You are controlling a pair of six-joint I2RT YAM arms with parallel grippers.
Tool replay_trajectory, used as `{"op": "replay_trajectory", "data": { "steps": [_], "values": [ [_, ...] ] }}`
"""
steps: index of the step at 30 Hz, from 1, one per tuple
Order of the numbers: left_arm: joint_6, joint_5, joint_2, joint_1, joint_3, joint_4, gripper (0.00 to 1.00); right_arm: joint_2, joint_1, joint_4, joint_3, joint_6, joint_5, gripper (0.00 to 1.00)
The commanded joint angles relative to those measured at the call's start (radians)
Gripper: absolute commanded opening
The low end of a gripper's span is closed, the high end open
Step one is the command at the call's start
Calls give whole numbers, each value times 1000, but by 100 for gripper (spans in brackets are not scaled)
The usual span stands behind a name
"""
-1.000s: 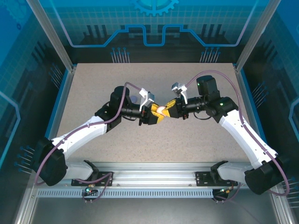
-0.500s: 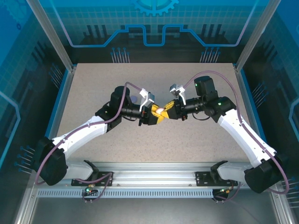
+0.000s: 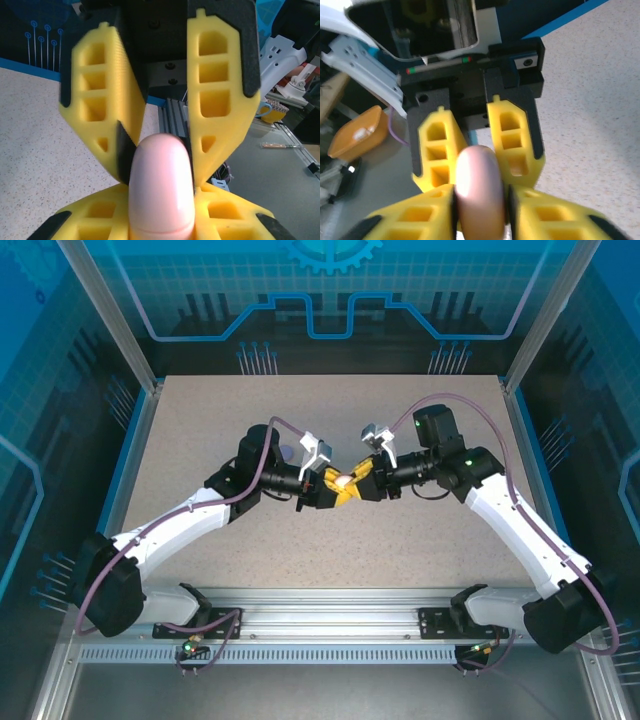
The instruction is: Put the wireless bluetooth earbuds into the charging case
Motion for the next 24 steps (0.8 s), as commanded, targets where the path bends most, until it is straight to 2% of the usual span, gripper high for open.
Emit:
{"op": "replay_trajectory", "data": {
  "steps": [1, 5, 13, 24],
  "values": [
    [95, 62, -25, -14, 32, -29, 8, 1, 1, -30, 28, -3, 92, 41],
    [137, 61, -40, -17, 32, -64, 7, -15, 0, -28, 34, 6, 154, 45],
    [170, 57, -47, -19, 32, -83, 7, -20, 0, -27, 42, 20, 243, 46],
    [180, -39, -40, -19, 0, -66, 9, -73, -27, 42, 9, 88, 303, 49]
  ]
}}
